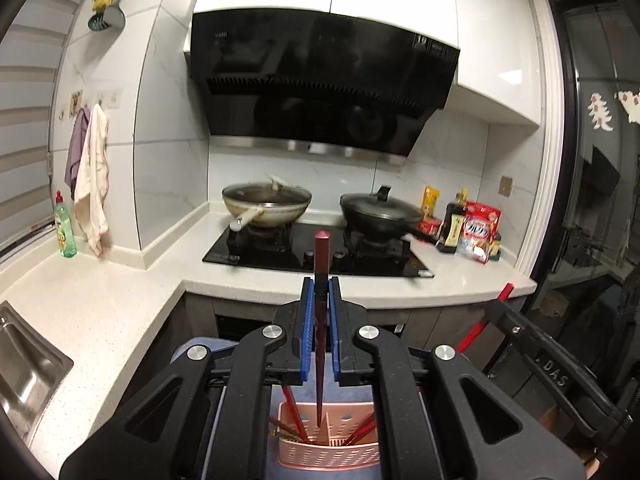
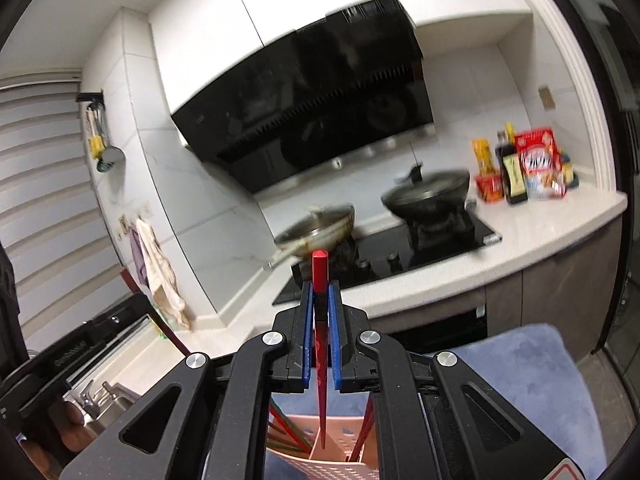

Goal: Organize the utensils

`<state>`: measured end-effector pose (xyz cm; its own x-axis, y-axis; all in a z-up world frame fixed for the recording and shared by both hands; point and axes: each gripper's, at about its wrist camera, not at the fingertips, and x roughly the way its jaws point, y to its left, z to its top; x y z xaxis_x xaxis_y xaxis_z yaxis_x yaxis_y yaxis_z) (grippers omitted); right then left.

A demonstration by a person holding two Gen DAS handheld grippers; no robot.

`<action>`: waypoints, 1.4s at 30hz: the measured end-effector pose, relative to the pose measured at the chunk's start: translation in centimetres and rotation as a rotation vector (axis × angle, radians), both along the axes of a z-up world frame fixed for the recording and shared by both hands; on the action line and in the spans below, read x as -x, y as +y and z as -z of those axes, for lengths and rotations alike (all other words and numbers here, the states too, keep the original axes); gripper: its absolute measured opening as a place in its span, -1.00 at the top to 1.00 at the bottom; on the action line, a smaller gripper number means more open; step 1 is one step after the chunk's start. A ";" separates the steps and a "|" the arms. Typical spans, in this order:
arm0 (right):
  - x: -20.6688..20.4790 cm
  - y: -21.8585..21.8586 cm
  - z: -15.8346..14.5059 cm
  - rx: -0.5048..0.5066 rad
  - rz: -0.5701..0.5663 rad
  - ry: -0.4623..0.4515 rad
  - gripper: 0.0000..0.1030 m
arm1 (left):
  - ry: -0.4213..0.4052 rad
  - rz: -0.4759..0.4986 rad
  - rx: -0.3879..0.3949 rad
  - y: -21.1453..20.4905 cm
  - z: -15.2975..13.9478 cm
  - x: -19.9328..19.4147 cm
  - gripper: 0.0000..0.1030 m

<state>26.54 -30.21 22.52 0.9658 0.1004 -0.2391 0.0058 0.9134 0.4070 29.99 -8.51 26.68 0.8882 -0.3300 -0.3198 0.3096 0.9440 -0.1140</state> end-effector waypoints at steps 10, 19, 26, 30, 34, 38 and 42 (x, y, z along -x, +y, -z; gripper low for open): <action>-2.8 0.6 5.7 0.000 -0.020 0.125 0.86 | 0.153 0.024 0.000 -0.4 6.1 -3.4 0.86; -1.7 -0.1 5.3 0.005 0.007 0.123 0.58 | 0.119 -0.046 -0.044 -0.2 6.8 -2.1 -0.03; 1.2 1.0 4.0 0.078 -0.003 0.122 0.42 | 0.146 -0.081 -0.100 0.1 6.6 -0.1 -0.12; 3.3 1.9 3.7 0.126 0.004 0.141 0.23 | 0.165 -0.115 -0.129 0.6 7.0 1.6 -0.25; 5.3 2.4 4.2 0.148 0.001 0.182 0.14 | 0.192 -0.128 -0.155 1.0 7.6 3.2 -0.28; 7.3 3.2 4.9 0.185 0.006 0.218 0.10 | 0.215 -0.128 -0.171 1.3 8.4 5.0 -0.40; 9.1 4.5 5.6 0.239 0.008 0.258 0.10 | 0.216 -0.143 -0.202 1.4 9.2 6.9 -0.45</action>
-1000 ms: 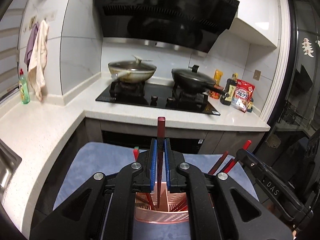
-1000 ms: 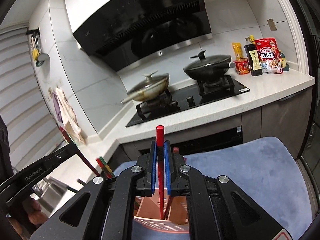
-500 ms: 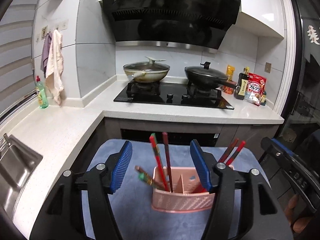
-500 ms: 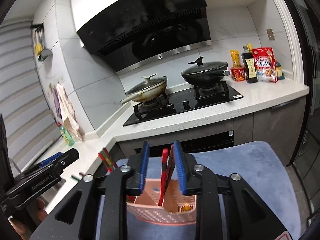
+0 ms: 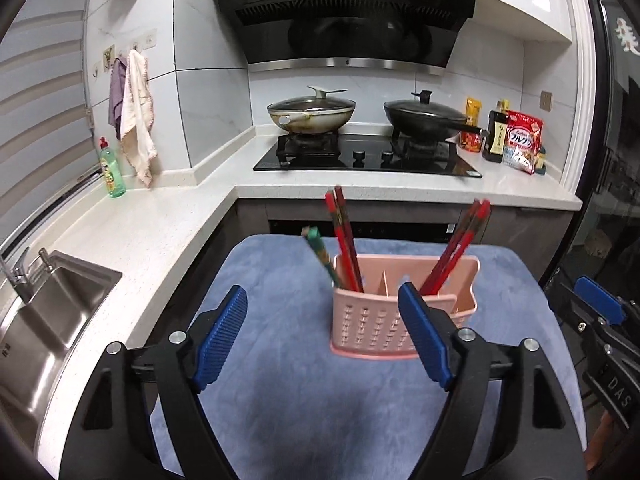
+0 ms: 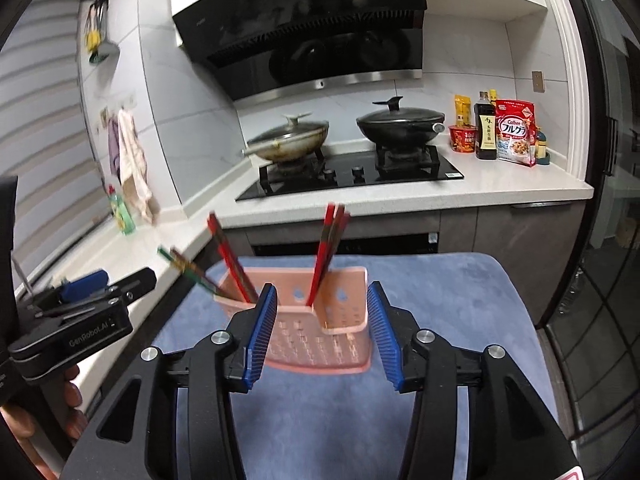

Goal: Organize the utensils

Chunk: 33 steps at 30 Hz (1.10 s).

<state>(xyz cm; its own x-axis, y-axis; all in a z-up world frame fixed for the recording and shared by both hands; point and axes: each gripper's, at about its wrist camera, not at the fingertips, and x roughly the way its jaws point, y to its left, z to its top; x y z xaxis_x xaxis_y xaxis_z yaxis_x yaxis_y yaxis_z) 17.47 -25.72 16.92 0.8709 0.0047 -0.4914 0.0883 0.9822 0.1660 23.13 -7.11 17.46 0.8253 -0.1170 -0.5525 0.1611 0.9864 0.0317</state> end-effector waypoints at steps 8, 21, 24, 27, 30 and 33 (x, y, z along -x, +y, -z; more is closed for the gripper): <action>3.1 1.9 1.0 0.052 0.022 0.022 -0.19 | 0.032 -0.013 -0.009 0.9 1.8 2.8 -0.71; 5.4 2.5 3.8 0.059 0.047 0.072 -0.38 | 0.092 -0.023 -0.032 1.3 4.7 5.1 -0.78; 5.6 2.4 4.1 0.069 0.052 0.084 -0.49 | 0.099 -0.020 -0.033 1.3 5.1 5.3 -0.79; 5.5 2.4 4.4 0.072 0.055 0.090 -0.50 | 0.110 -0.020 -0.040 1.1 5.6 5.4 -0.79; 5.5 2.3 4.6 0.066 0.060 0.095 -0.58 | 0.121 -0.018 -0.043 1.0 6.1 5.5 -0.80; 5.4 2.4 4.8 0.067 0.059 0.100 -0.69 | 0.128 -0.023 -0.051 0.8 6.4 5.5 -0.83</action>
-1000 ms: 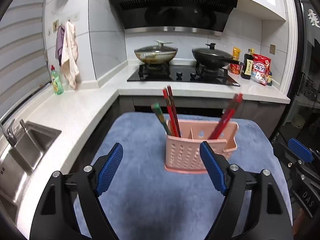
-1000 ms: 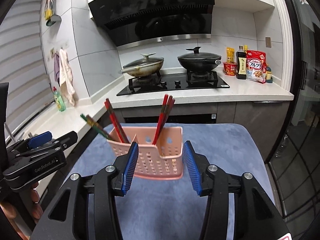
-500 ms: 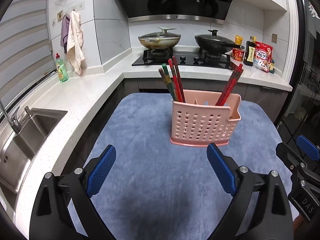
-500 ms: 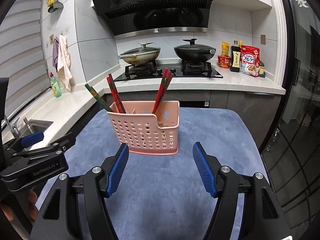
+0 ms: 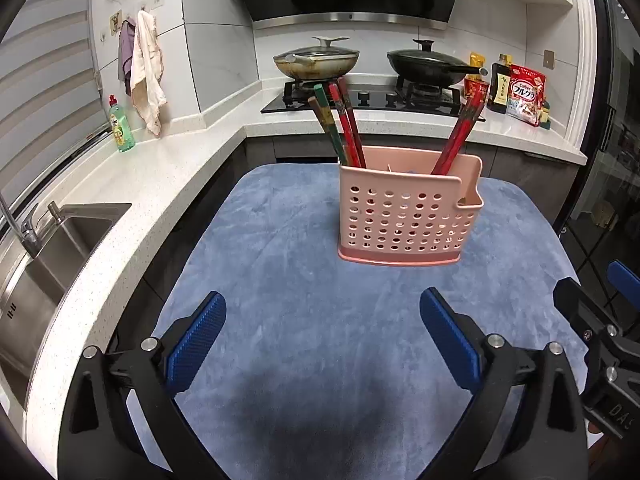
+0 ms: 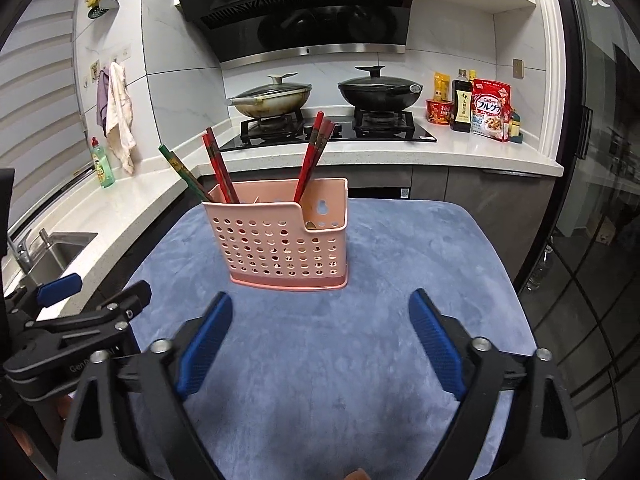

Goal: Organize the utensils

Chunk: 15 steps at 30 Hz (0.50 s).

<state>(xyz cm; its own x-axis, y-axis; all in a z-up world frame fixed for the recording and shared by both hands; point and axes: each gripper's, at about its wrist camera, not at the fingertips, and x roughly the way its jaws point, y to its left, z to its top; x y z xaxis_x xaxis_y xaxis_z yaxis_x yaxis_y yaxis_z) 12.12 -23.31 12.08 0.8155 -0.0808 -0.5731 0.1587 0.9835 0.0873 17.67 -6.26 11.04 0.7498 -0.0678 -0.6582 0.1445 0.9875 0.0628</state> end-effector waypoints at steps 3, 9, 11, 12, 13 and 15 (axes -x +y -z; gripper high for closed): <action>-0.1 0.1 0.3 0.005 0.002 0.005 -0.71 | 0.004 -0.004 0.000 0.0 0.2 -0.1 -0.85; -0.2 0.0 1.0 0.011 0.011 0.015 -0.87 | 0.017 -0.011 -0.005 0.0 0.7 -0.3 -0.87; -0.3 -0.2 1.4 0.011 0.023 0.024 -0.87 | 0.026 -0.010 -0.007 -0.1 1.0 -0.4 -0.87; -0.3 -0.2 1.5 0.010 0.024 0.027 -0.87 | 0.034 -0.013 -0.007 -0.1 1.2 -0.5 -0.87; -0.4 -0.2 1.6 0.010 0.027 0.029 -0.87 | 0.037 -0.013 -0.006 0.0 1.3 -0.6 -0.87; -0.4 -0.3 1.7 0.012 0.031 0.034 -0.87 | 0.041 -0.016 -0.010 -0.1 1.6 -0.6 -0.87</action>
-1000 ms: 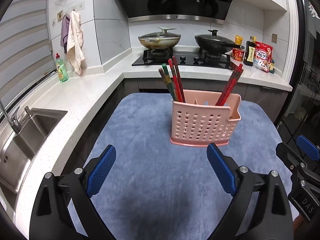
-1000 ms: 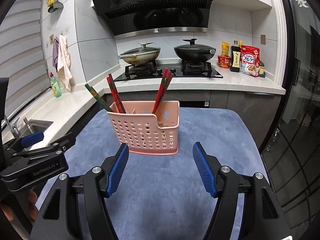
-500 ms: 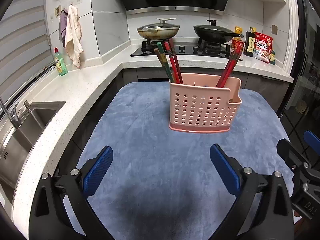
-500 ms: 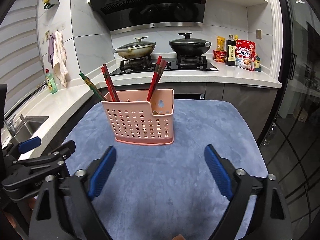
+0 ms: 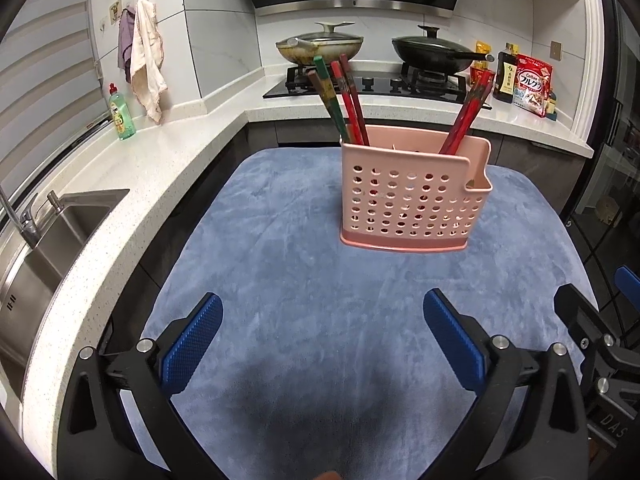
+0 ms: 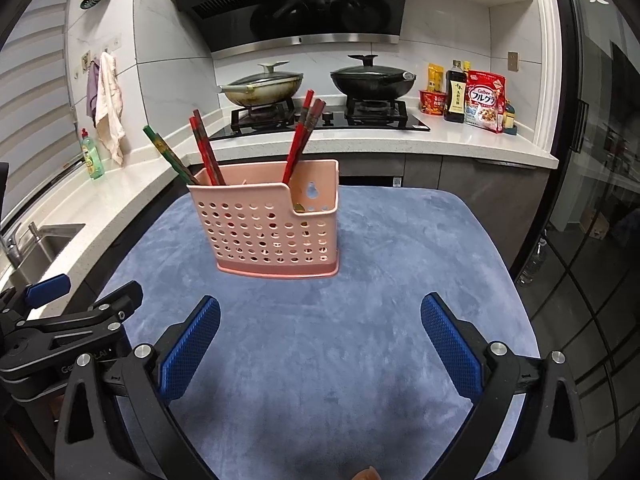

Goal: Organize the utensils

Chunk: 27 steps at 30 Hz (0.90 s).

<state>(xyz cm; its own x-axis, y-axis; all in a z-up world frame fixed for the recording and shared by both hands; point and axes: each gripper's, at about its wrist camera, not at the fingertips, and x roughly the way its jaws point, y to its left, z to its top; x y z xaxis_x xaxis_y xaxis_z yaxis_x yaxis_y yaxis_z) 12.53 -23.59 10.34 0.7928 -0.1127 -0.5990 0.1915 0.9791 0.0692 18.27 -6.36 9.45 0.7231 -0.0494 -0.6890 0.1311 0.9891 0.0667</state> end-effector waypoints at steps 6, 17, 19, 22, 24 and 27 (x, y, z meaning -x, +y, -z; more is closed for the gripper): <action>-0.1 0.2 0.3 0.000 -0.003 0.000 -0.87 | 0.004 -0.006 -0.010 -0.1 0.3 -0.2 -0.87; -0.4 0.6 0.6 0.001 -0.002 0.019 -0.87 | 0.009 -0.005 -0.014 -0.1 0.5 -0.4 -0.87; -0.5 0.7 0.6 0.004 -0.002 0.019 -0.87 | 0.009 -0.004 -0.019 -0.2 0.6 -0.3 -0.87; -0.5 0.7 0.6 0.001 -0.002 0.018 -0.87 | 0.010 -0.012 -0.027 -0.2 0.7 -0.4 -0.87; -0.5 0.7 0.6 0.001 -0.003 0.019 -0.87 | 0.012 -0.018 -0.028 -0.1 0.8 -0.4 -0.87; -0.6 0.8 0.8 0.001 -0.005 0.022 -0.87 | 0.016 -0.020 -0.025 -0.1 0.8 -0.5 -0.87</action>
<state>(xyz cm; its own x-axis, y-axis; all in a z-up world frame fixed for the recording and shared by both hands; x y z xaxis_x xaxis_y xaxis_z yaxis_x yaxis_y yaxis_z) 13.14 -22.79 9.56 0.7797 -0.1099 -0.6164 0.1884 0.9800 0.0635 18.73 -6.43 8.60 0.7129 -0.0179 -0.7010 0.1127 0.9896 0.0893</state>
